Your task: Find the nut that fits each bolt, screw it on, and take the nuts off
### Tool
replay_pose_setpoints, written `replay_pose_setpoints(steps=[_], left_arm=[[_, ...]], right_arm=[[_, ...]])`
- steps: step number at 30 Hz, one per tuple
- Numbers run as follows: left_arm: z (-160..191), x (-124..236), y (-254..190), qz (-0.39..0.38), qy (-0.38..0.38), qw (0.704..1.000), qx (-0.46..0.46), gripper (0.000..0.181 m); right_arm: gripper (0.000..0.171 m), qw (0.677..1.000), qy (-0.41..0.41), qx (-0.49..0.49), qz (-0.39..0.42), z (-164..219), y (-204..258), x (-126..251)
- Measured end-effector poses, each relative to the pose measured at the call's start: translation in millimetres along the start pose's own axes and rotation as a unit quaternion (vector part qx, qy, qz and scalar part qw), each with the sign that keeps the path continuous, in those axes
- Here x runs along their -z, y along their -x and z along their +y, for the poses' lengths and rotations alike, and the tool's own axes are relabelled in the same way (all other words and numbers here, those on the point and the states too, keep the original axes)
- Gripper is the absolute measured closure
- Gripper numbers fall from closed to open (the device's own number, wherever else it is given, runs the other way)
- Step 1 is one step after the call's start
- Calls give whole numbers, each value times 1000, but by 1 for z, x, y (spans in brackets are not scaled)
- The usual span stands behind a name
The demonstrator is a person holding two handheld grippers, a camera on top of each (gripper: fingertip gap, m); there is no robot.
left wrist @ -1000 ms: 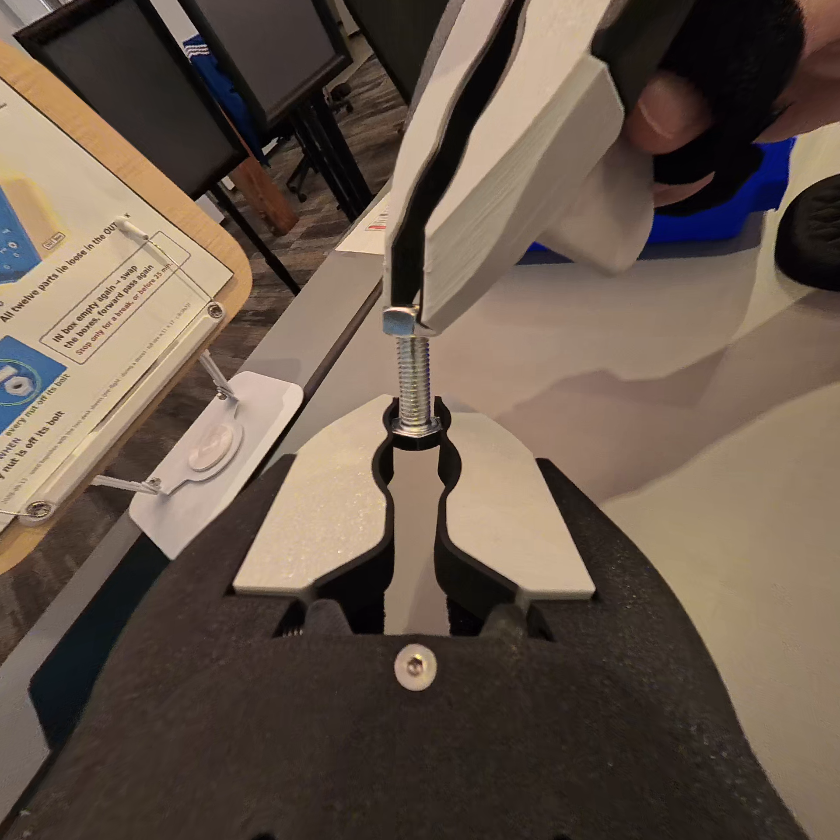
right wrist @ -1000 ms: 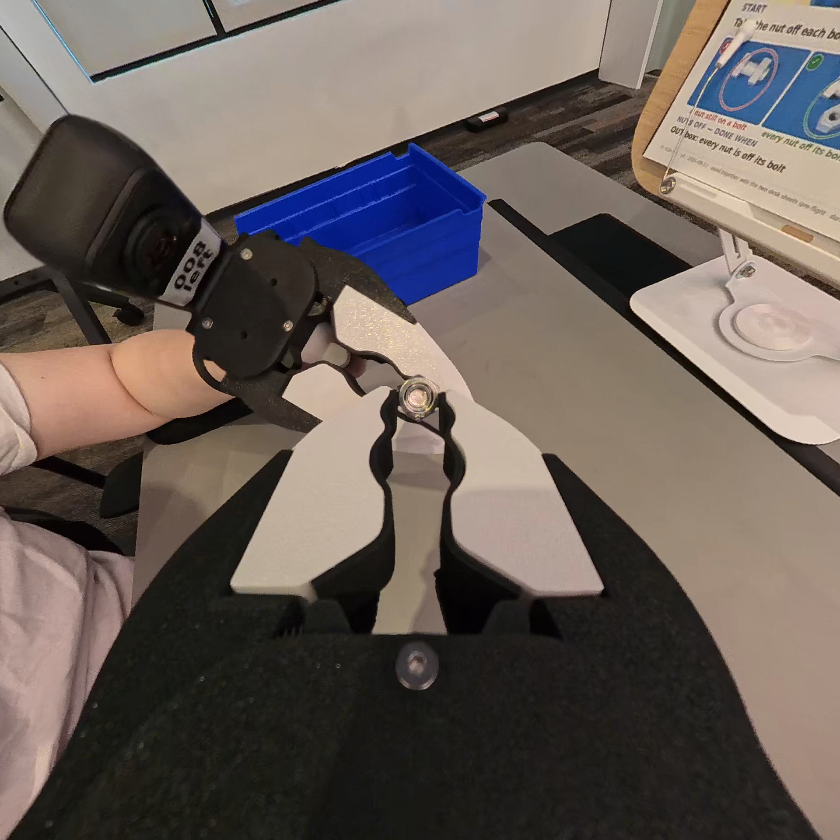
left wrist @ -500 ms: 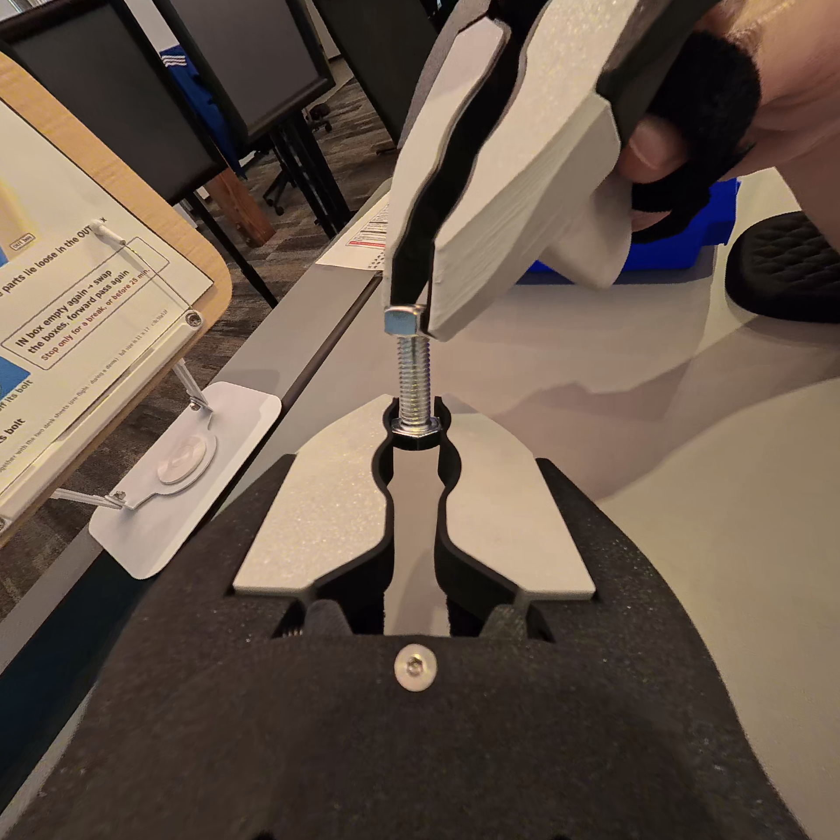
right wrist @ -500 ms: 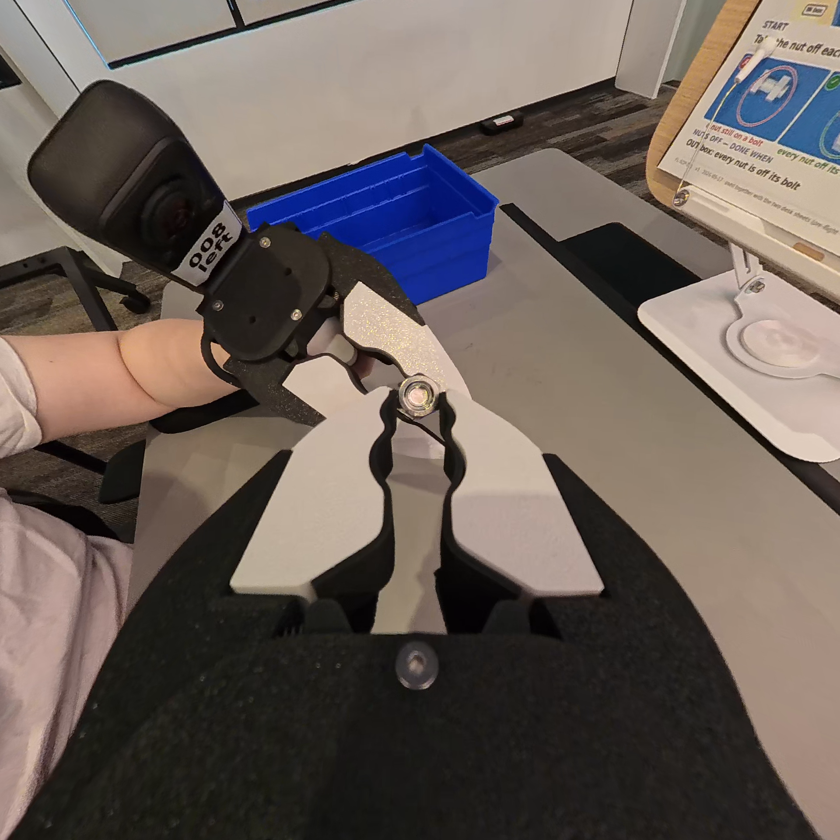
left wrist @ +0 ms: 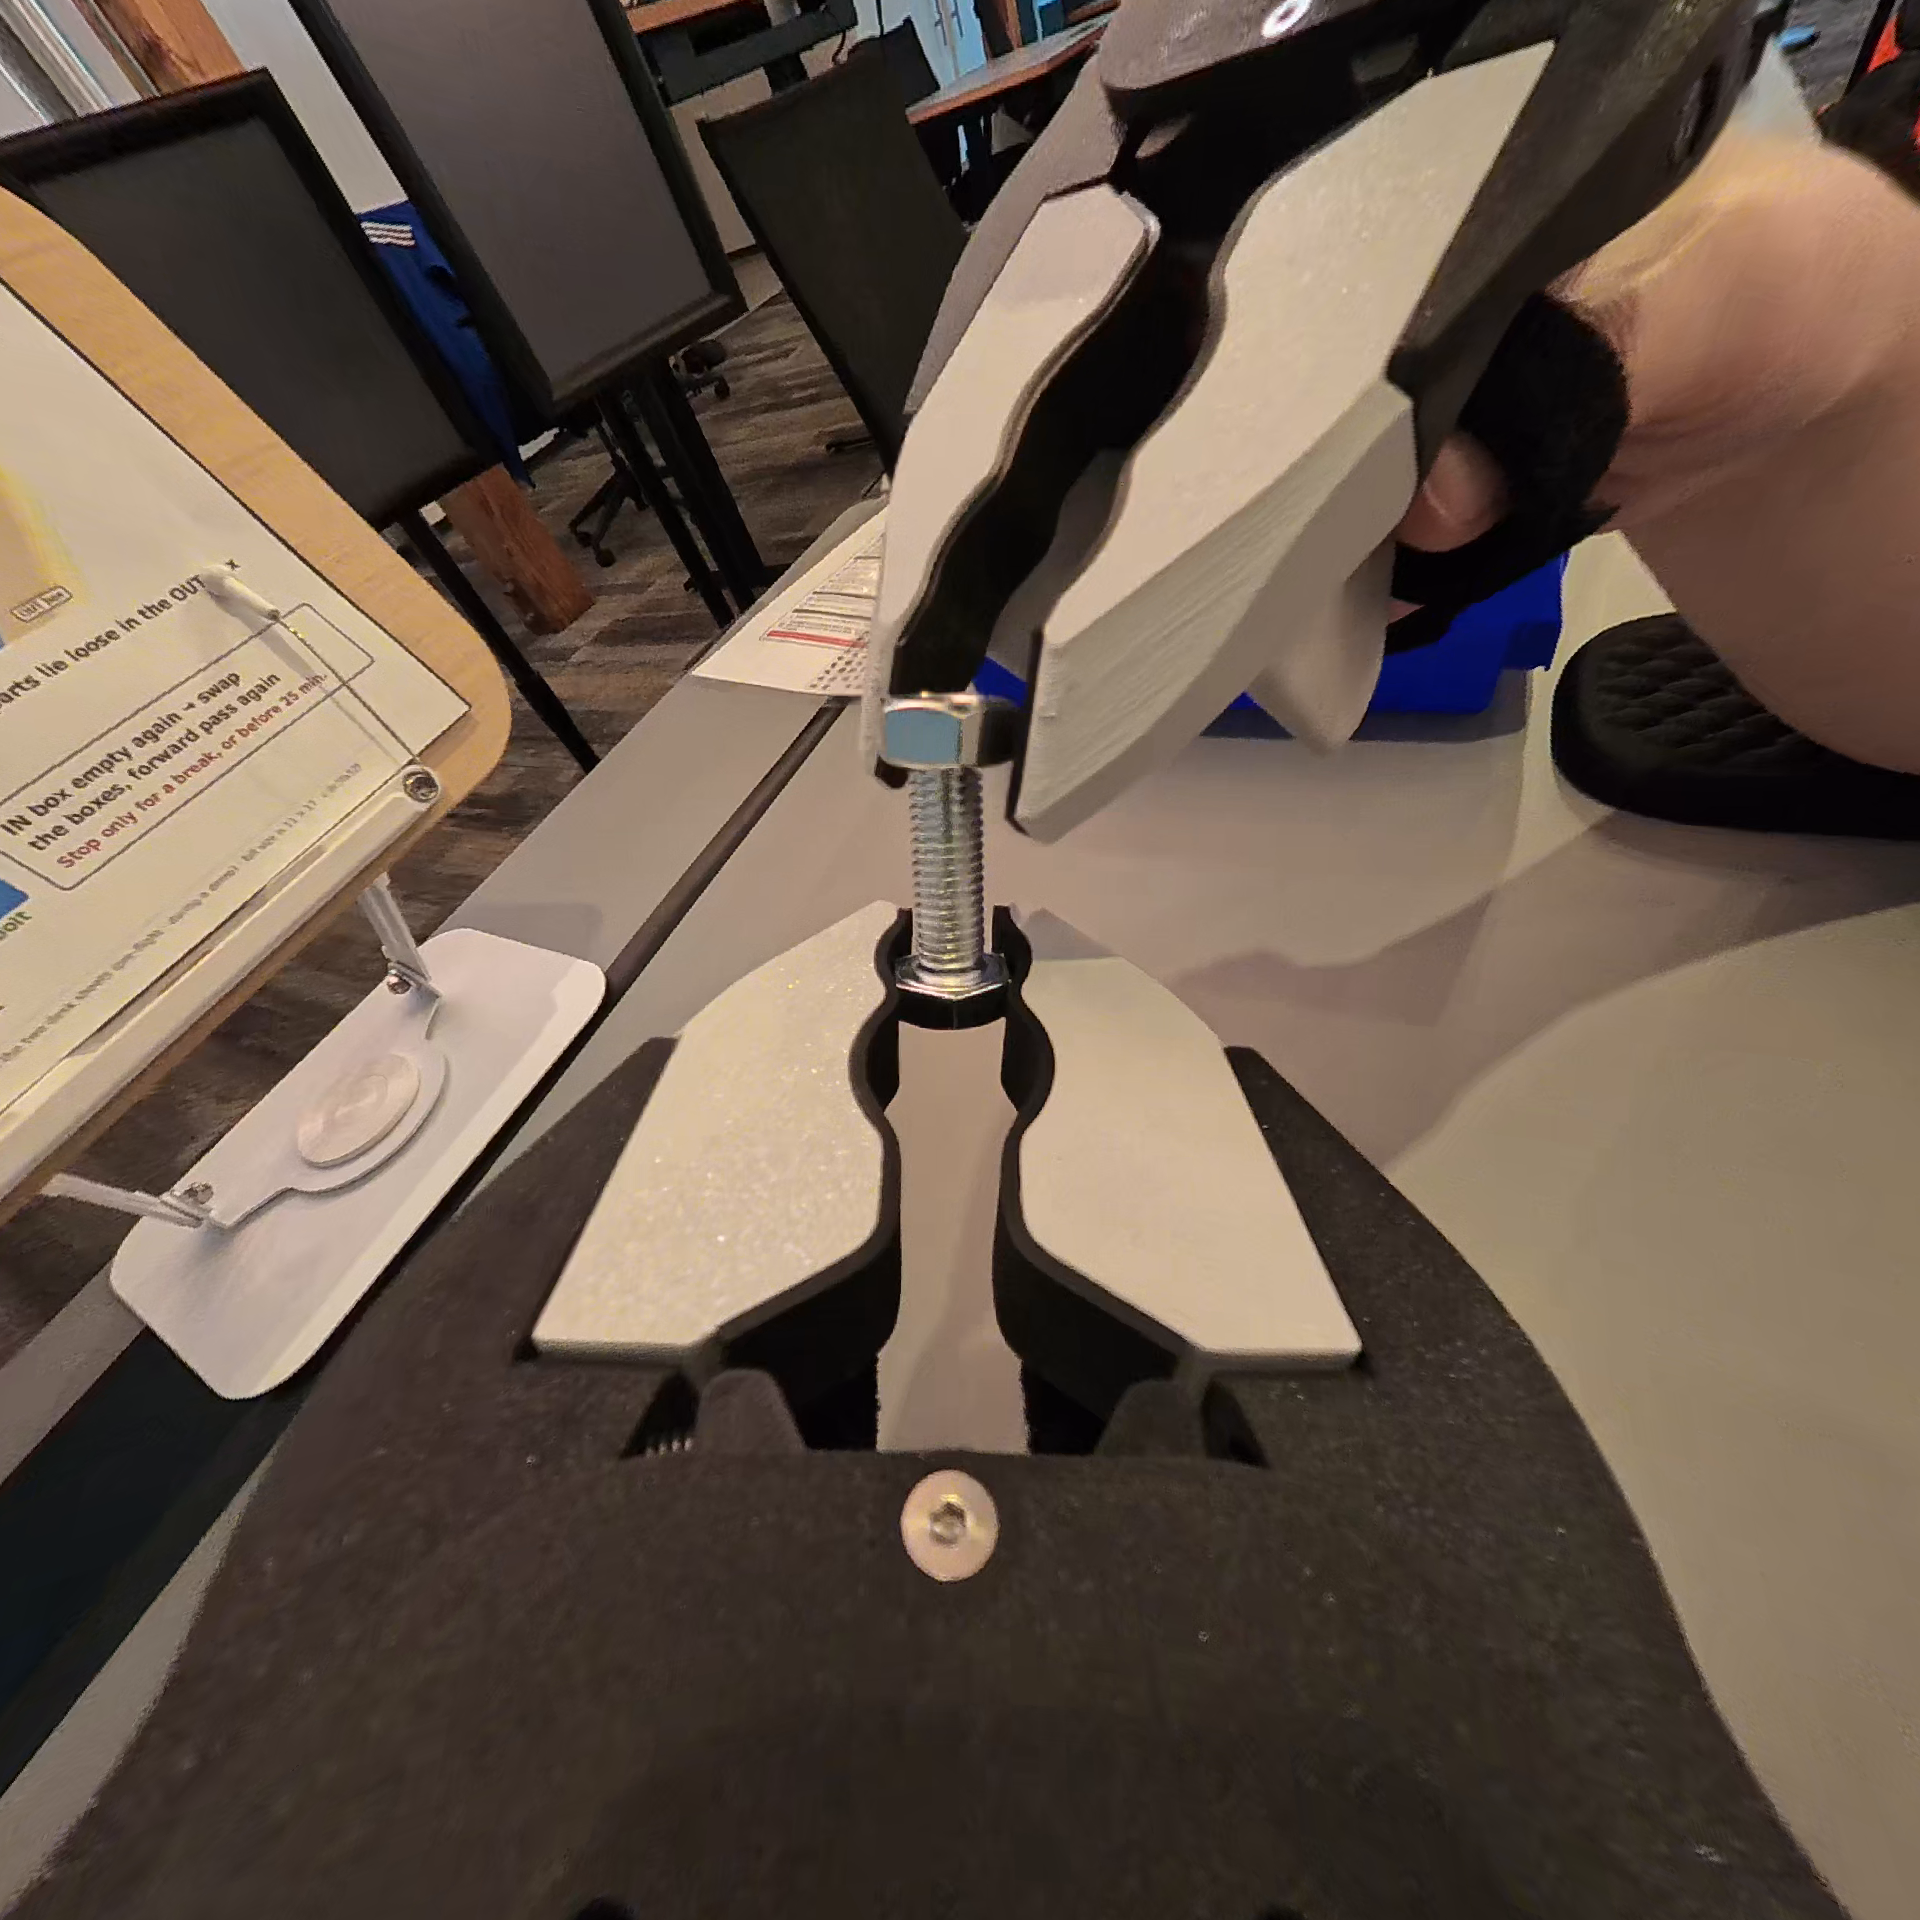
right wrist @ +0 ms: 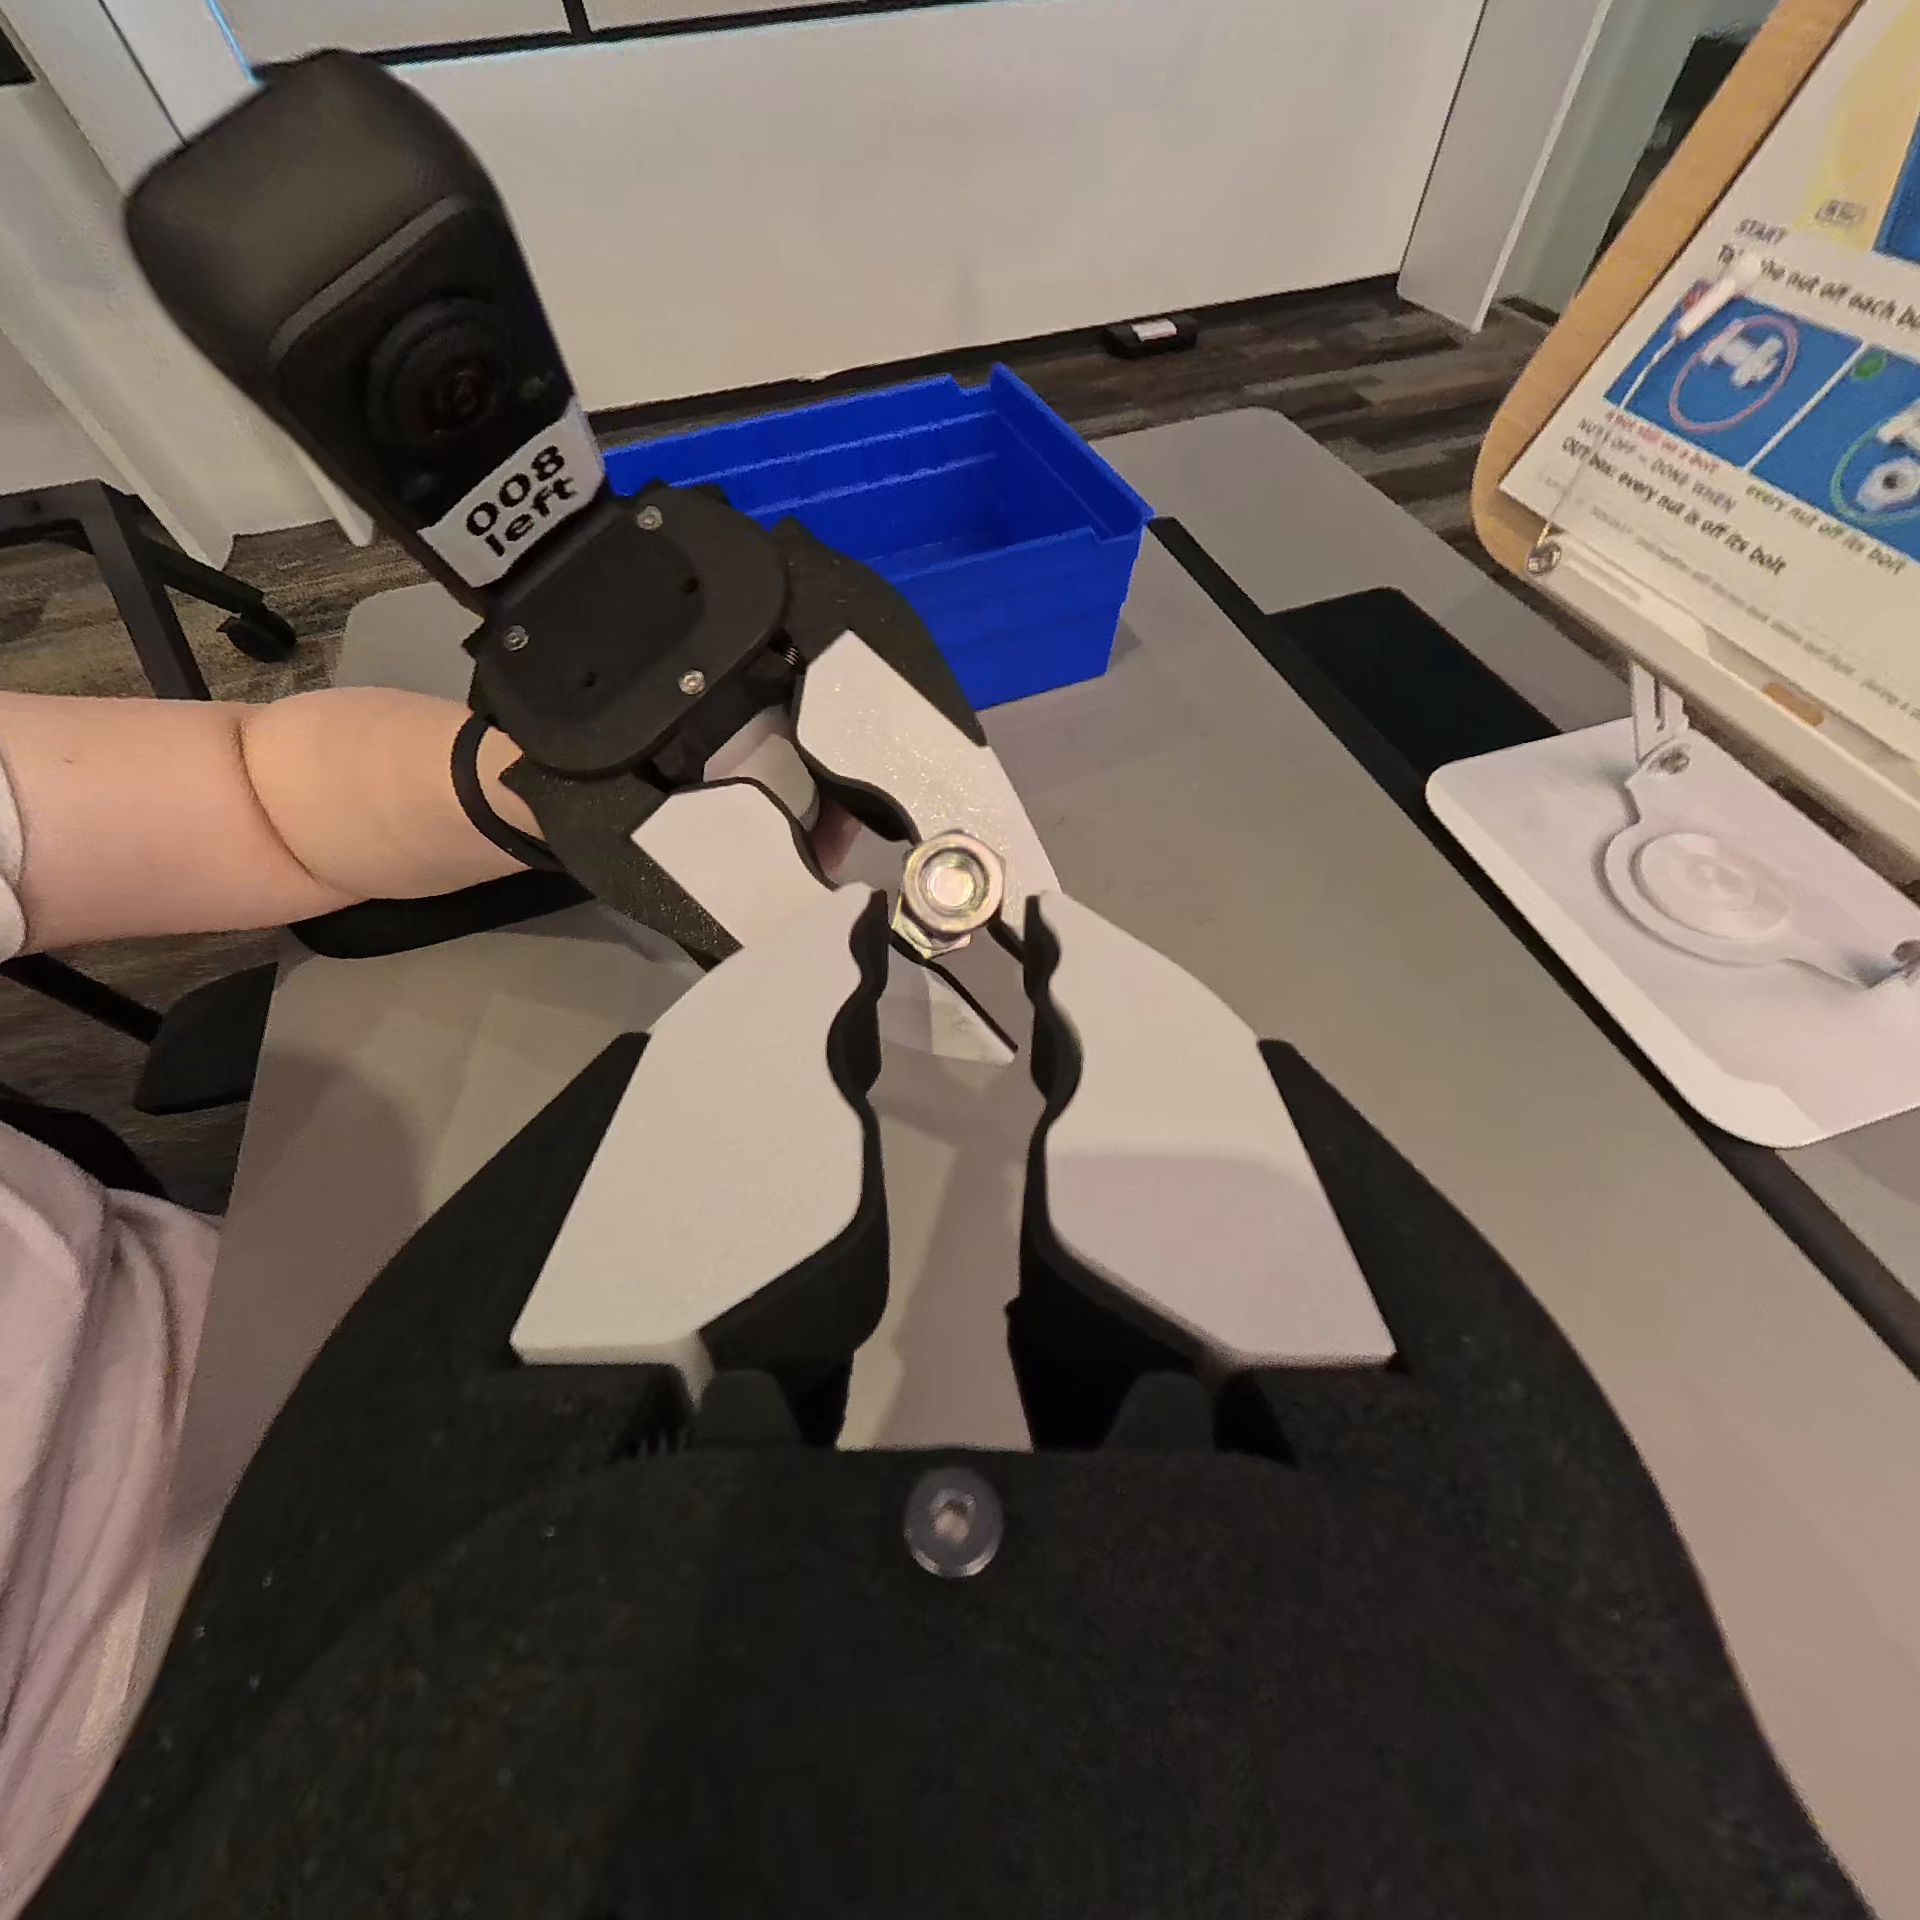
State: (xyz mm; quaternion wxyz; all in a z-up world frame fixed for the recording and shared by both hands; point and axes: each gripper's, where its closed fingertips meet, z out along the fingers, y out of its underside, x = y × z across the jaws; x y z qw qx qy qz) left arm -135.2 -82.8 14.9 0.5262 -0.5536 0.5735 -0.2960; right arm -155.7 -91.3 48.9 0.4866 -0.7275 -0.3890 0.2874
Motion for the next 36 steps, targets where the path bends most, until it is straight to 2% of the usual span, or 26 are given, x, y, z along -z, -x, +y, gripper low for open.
replay_pose_setpoints(steps=[4, 7, 10, 14, 24, 36], left_arm=[[-8, 4, -2, 23, -28, 999, 24, 167], [-19, 10, -13, 77, -69, 994, 46, 167], [-33, 19, -30, 146, -116, 981, 58, 167], [-45, 29, -49, 211, -150, 964, 66, 168], [-53, 35, -65, 241, -165, 955, 53, 168], [-53, 35, -66, 238, -164, 956, 51, 168]], right_arm=[[140, 1000, -3, 28, 0, -4, 4, 4], [132, 996, -20, 89, -17, -12, 12, 13], [133, 982, -74, 157, -68, -25, 31, 28], [134, 971, -112, 169, -131, -31, 51, 38], [144, 959, -152, 157, -178, -39, 67, 40], [154, 962, -145, 149, -177, -36, 66, 33]])
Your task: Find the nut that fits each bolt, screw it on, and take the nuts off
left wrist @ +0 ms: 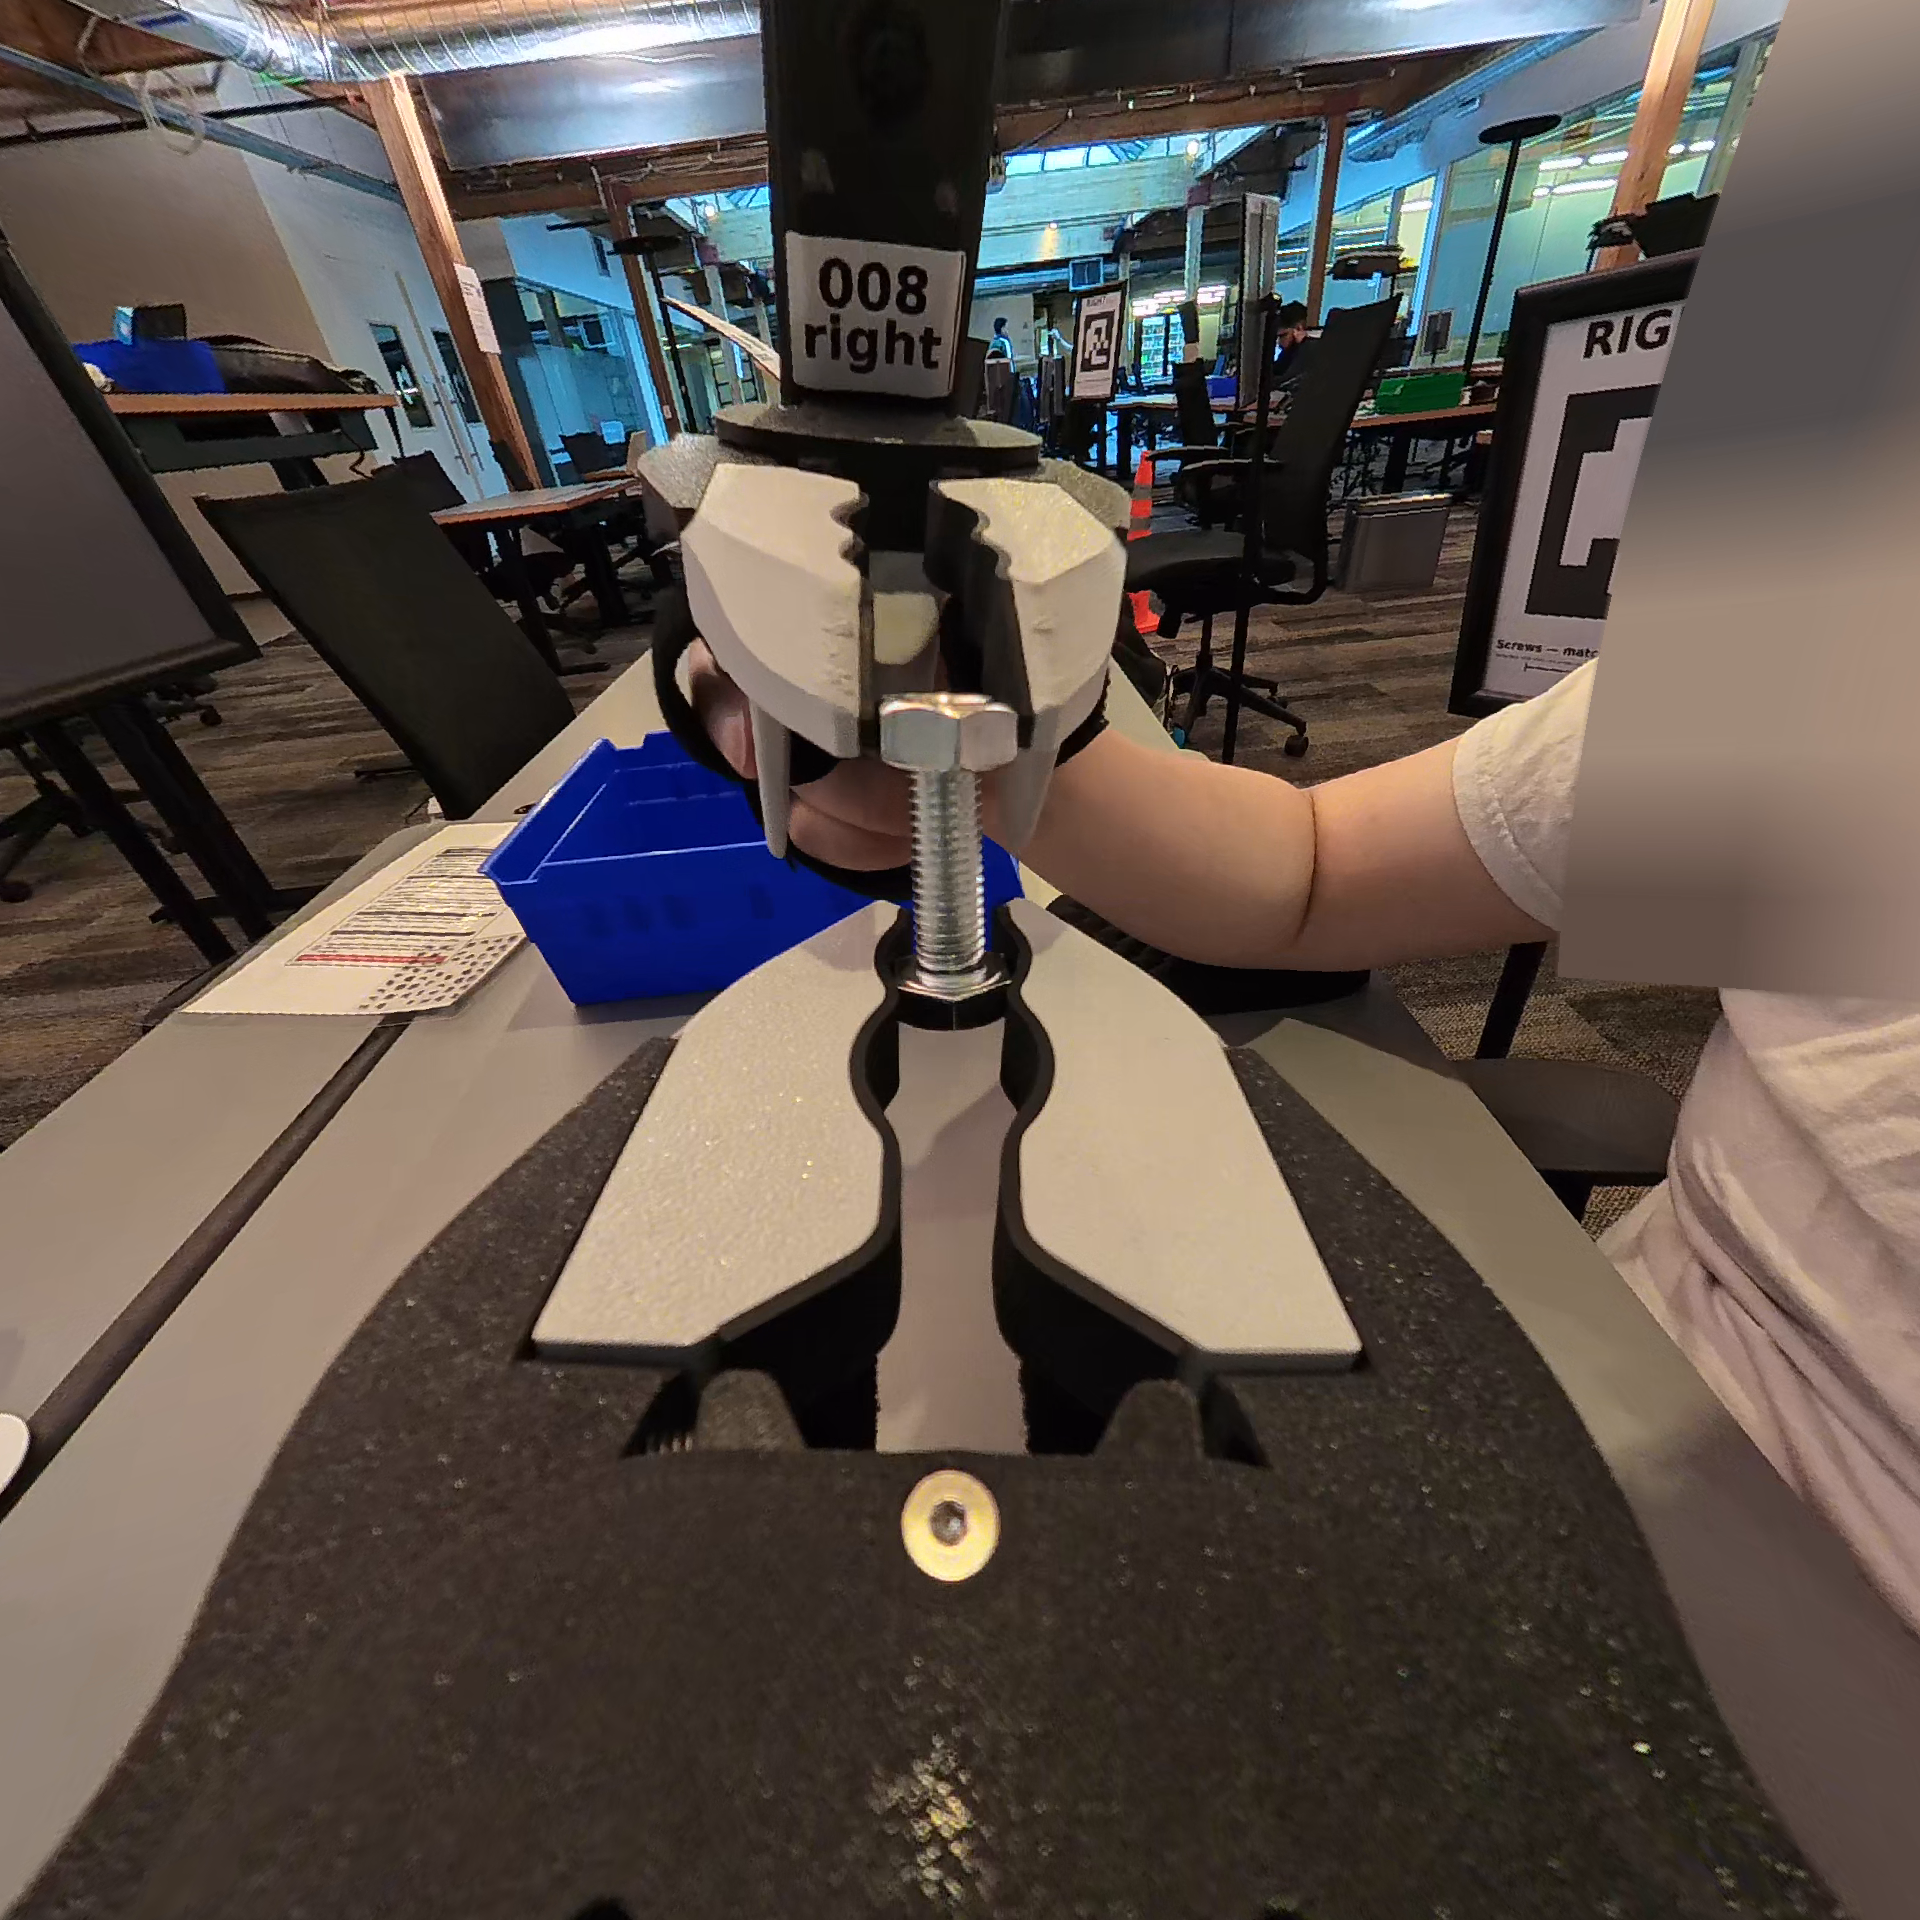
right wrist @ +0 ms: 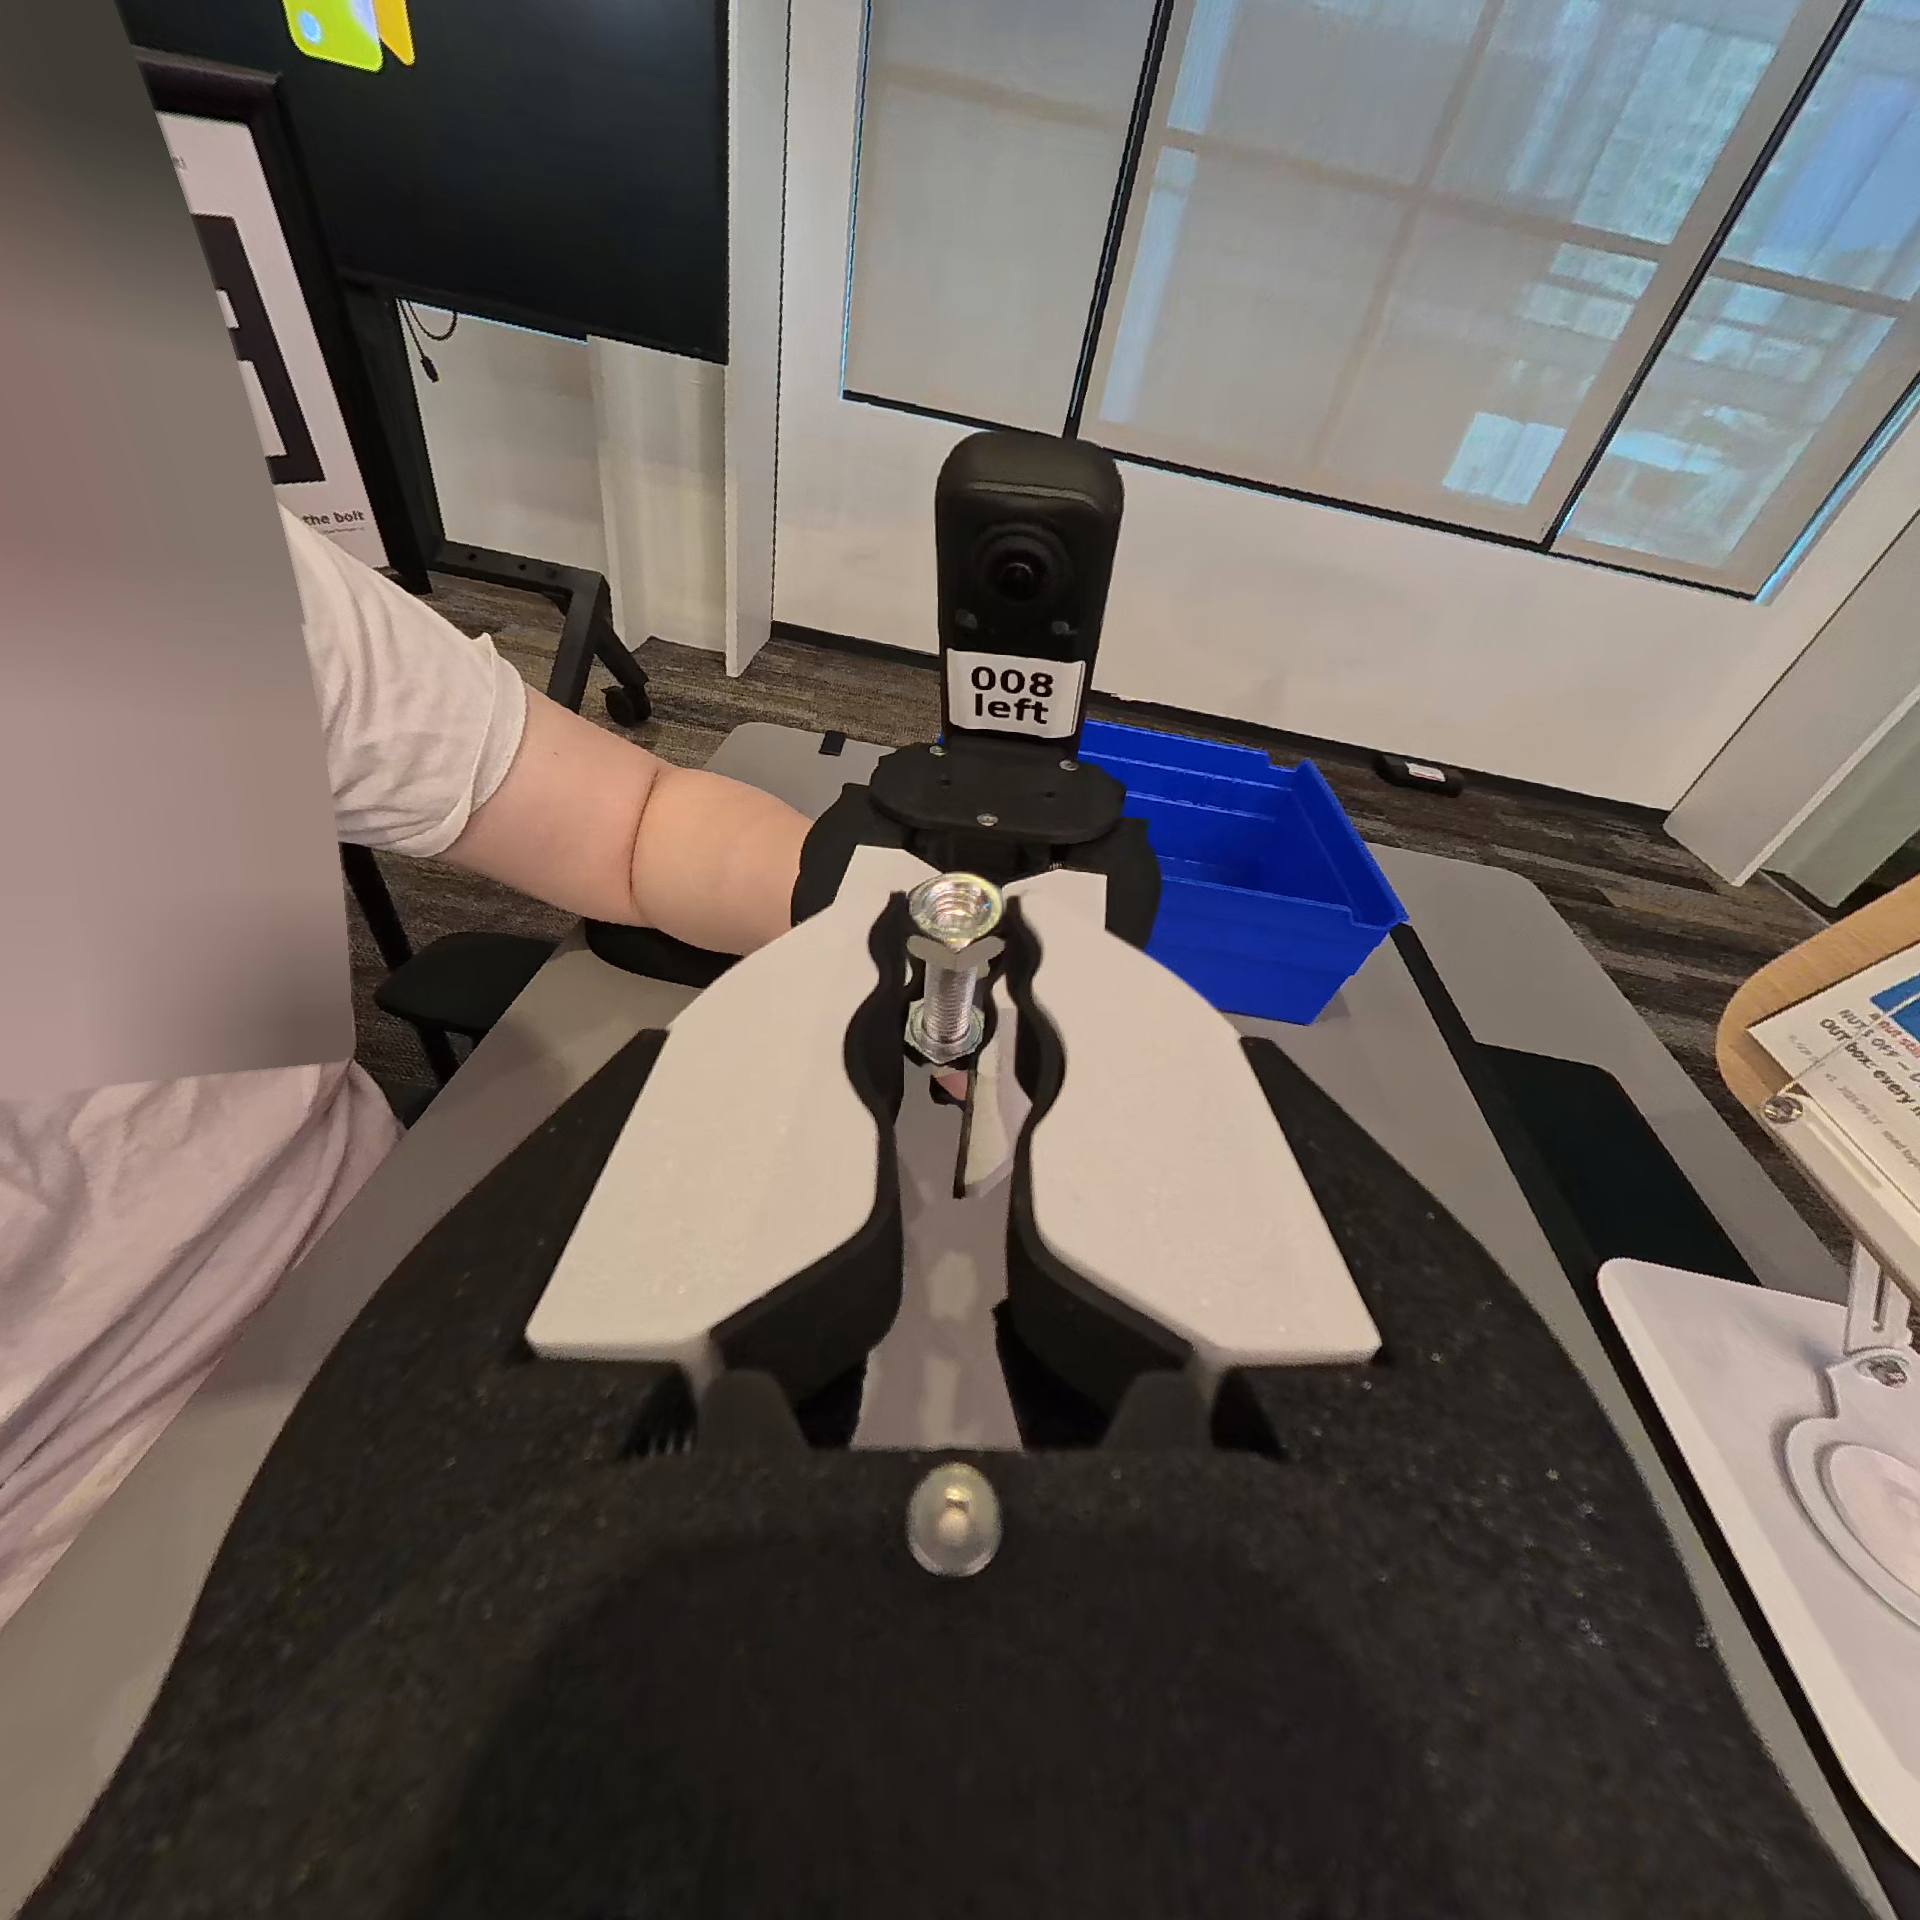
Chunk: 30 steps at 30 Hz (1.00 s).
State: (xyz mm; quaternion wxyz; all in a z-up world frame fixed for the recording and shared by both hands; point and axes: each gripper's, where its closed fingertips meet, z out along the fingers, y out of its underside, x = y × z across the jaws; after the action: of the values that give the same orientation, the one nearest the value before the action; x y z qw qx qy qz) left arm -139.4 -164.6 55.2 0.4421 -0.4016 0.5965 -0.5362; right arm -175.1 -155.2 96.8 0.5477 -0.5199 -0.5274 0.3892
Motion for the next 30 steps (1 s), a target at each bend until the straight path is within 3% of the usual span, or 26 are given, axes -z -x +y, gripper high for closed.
replay_pose_setpoints(steps=[5, 20, 30], left_arm=[[1, 1, 8, -27, 5, 1000, 0, 168], [18, 21, 71, -282, 86, 955, -28, 167], [19, 20, 72, -269, 81, 960, -11, 168]], right_arm=[[154, 1000, -1, -11, 19, 1, -7, 0], [154, 961, -63, -156, 218, 17, -58, -3], [154, 960, -72, -166, 212, 19, -60, -3]])
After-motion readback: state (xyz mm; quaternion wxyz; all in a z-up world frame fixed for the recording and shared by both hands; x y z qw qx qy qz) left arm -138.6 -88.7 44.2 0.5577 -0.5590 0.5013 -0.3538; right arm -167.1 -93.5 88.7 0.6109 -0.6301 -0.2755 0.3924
